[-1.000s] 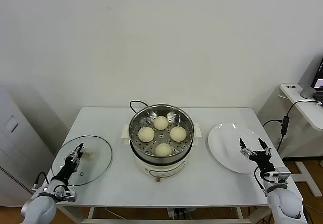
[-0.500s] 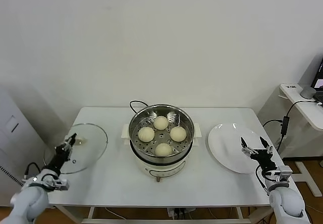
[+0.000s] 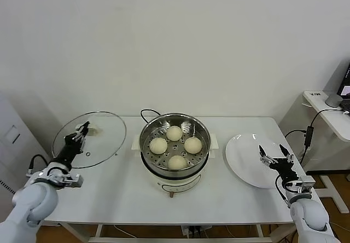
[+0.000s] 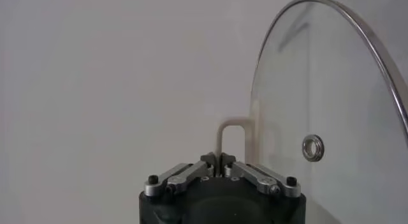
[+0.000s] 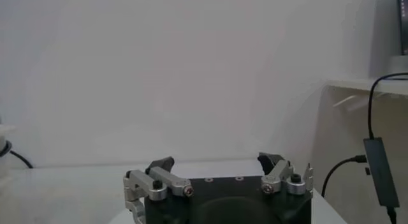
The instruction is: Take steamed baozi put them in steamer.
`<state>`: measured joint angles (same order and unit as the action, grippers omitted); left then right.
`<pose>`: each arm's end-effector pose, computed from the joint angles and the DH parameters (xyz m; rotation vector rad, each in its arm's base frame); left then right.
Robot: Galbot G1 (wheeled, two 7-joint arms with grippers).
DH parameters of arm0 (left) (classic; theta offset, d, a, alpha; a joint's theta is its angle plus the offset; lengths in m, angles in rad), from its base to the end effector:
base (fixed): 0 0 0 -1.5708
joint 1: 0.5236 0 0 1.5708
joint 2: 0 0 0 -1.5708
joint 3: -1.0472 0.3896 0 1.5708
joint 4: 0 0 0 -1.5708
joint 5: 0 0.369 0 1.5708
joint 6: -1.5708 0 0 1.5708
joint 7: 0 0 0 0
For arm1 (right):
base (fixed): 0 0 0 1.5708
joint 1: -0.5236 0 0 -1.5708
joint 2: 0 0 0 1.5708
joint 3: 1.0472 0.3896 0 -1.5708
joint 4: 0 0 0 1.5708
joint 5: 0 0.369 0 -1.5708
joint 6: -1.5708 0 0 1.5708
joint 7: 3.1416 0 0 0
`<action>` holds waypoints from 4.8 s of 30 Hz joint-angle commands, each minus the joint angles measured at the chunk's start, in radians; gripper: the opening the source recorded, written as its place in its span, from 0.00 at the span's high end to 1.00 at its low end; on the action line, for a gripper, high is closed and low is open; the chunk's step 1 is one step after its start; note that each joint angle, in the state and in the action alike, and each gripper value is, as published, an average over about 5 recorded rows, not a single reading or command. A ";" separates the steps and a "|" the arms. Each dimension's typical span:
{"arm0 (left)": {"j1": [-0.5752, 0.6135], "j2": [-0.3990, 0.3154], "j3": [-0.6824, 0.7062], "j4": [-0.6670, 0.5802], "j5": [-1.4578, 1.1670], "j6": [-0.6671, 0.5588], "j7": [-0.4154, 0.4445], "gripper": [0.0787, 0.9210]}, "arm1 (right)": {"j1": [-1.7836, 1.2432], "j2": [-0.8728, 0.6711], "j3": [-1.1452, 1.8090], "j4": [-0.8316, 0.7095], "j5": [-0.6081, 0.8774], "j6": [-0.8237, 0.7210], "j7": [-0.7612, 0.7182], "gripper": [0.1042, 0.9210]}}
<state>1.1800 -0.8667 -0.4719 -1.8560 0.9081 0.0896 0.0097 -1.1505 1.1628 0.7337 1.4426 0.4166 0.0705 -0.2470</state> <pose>0.3201 0.1710 -0.2745 0.0899 2.1126 2.1491 0.3178 -0.2434 -0.4056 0.0038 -3.0767 -0.0137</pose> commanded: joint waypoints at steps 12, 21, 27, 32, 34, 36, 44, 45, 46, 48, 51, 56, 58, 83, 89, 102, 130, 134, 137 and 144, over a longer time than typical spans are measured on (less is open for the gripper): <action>-0.316 -0.101 0.538 -0.206 0.217 0.542 0.219 0.96 | 0.037 -0.015 -0.045 -0.021 -0.003 -0.002 0.002 0.12; -0.416 -0.212 0.673 -0.124 0.263 0.543 0.214 0.96 | 0.042 -0.016 -0.044 -0.033 -0.003 -0.003 0.002 0.12; -0.445 -0.260 0.727 -0.058 0.283 0.538 0.206 0.96 | 0.043 -0.014 -0.043 -0.040 -0.003 -0.002 0.001 0.12; -0.460 -0.284 0.755 -0.014 0.294 0.528 0.197 0.96 | 0.046 -0.014 -0.041 -0.047 -0.003 -0.001 -0.001 0.12; -0.463 -0.292 0.762 -0.001 0.299 0.523 0.195 0.96 | 0.046 -0.013 -0.040 -0.051 -0.003 0.000 -0.002 0.12; -0.464 -0.299 0.765 0.011 0.302 0.519 0.194 0.96 | 0.047 -0.012 -0.039 -0.055 -0.004 0.001 -0.003 0.12; -0.463 -0.319 0.776 0.040 0.310 0.512 0.189 0.96 | 0.049 -0.005 -0.036 -0.071 -0.009 0.006 -0.010 0.12; -0.462 -0.320 0.777 0.041 0.312 0.511 0.189 0.96 | 0.049 -0.005 -0.036 -0.073 -0.010 0.007 -0.010 0.12; -0.462 -0.321 0.779 0.042 0.313 0.511 0.189 0.96 | 0.049 -0.005 -0.035 -0.074 -0.010 0.007 -0.011 0.12; -0.461 -0.322 0.781 0.043 0.315 0.511 0.189 0.96 | 0.050 -0.004 -0.035 -0.075 -0.010 0.007 -0.012 0.12; -0.459 -0.322 0.782 0.046 0.316 0.510 0.189 0.96 | 0.051 -0.003 -0.034 -0.078 -0.010 0.008 -0.012 0.12; -0.453 -0.321 0.780 0.054 0.316 0.506 0.186 0.96 | 0.053 -0.003 -0.034 -0.083 -0.011 0.009 -0.015 0.12; -0.453 -0.322 0.780 0.057 0.316 0.505 0.184 0.96 | 0.053 -0.002 -0.034 -0.084 -0.012 0.009 -0.015 0.12; -0.441 -0.337 0.781 0.084 0.299 0.507 0.173 0.96 | 0.056 -0.002 -0.031 -0.097 -0.028 0.014 -0.021 0.12; -0.435 -0.341 0.778 0.099 0.295 0.510 0.154 0.96 | 0.054 -0.001 -0.028 -0.095 -0.029 0.015 -0.023 0.12; -0.370 -0.316 0.752 -0.060 0.147 0.576 0.121 0.82 | 0.052 0.000 -0.026 -0.097 -0.029 0.016 -0.028 0.12; -0.160 -0.181 -0.112 -0.083 -1.488 0.275 -0.063 0.12 | -0.022 -0.003 0.022 0.035 0.027 -0.052 0.026 0.12; -0.119 -0.149 -0.118 0.074 -1.405 0.191 -0.044 0.12 | -0.035 0.001 0.023 0.053 0.043 -0.066 0.039 0.12; -0.100 -0.133 -0.108 0.137 -1.391 0.152 -0.030 0.12 | -0.046 0.007 0.021 0.063 0.034 -0.073 0.039 0.12; -0.094 -0.142 -0.099 0.172 -1.407 0.148 -0.022 0.12 | -0.053 0.015 0.030 0.079 0.002 -0.084 0.041 0.12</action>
<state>1.0348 -1.0185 -0.4779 -1.8458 -0.3832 0.3003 0.0177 -1.1817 1.1763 0.7475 1.4831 0.4363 0.0082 -0.2192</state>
